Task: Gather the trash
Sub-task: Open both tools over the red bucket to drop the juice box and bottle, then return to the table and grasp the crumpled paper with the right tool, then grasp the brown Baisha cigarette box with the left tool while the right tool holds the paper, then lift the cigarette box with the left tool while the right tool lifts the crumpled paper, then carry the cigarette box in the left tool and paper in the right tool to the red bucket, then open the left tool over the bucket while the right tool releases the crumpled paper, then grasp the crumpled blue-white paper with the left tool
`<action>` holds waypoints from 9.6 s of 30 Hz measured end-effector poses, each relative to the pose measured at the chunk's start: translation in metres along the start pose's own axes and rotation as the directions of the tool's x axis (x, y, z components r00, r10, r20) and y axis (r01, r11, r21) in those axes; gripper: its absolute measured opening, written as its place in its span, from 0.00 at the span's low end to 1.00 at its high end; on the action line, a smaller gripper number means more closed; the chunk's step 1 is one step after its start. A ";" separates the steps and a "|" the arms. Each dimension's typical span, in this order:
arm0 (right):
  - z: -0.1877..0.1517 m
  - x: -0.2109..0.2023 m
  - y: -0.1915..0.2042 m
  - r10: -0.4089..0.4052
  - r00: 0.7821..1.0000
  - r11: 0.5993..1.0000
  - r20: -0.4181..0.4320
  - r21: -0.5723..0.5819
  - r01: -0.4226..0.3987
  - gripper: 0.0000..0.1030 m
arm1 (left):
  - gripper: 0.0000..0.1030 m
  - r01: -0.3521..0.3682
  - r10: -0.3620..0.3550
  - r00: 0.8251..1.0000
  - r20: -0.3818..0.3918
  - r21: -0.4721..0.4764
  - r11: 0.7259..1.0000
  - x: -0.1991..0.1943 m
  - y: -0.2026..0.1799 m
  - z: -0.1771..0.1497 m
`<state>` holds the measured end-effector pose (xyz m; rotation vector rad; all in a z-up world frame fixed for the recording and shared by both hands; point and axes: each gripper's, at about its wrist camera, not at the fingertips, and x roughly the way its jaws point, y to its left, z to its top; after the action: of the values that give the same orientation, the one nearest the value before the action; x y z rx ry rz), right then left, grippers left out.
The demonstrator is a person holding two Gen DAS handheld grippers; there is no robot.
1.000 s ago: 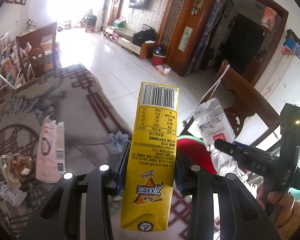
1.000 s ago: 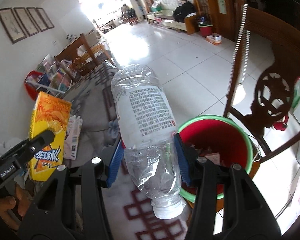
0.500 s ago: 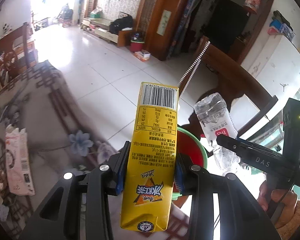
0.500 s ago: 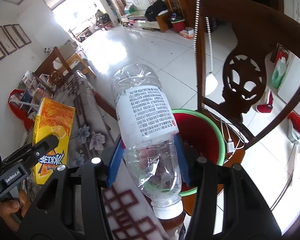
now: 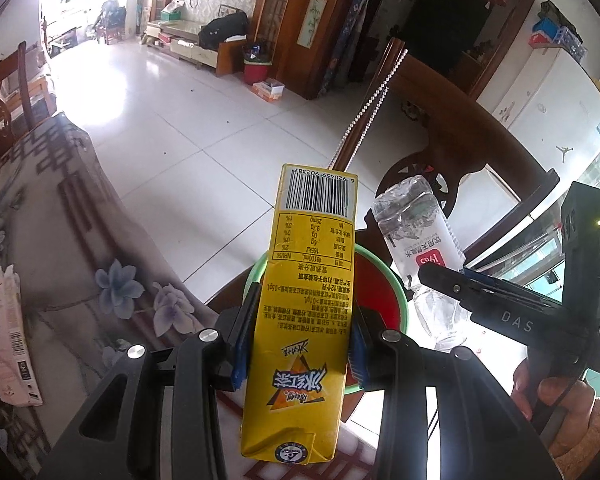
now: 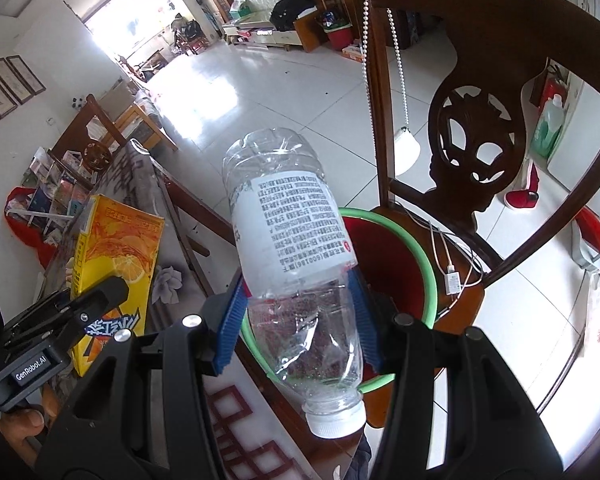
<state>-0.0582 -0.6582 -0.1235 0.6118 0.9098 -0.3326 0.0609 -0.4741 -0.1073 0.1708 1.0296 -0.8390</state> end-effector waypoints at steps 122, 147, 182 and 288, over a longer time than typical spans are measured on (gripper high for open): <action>-0.264 0.030 0.308 -0.021 0.932 0.836 -0.362 -0.518 -0.182 0.78 | 0.43 -0.255 0.249 0.967 -0.056 -0.277 0.926 -0.199 0.250 -0.293; -0.174 -0.014 0.333 0.186 0.966 0.814 -0.179 -0.522 -0.254 0.40 | 0.44 -0.287 0.356 0.925 0.131 -0.371 0.883 -0.237 0.243 -0.194; -0.091 0.010 0.243 0.193 0.968 0.860 -0.163 -0.447 -0.247 0.40 | 0.44 -0.292 0.358 0.924 0.133 -0.360 0.886 -0.186 0.181 -0.131; -0.132 0.021 0.313 0.165 0.969 0.829 -0.184 -0.506 -0.238 0.68 | 0.34 -0.249 0.321 0.947 -0.022 -0.683 0.687 -0.187 0.347 -0.258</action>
<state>0.0311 -0.3317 -0.0914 0.2149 1.0019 0.1573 0.0761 -0.0087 -0.1785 -0.3345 1.1188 -0.1381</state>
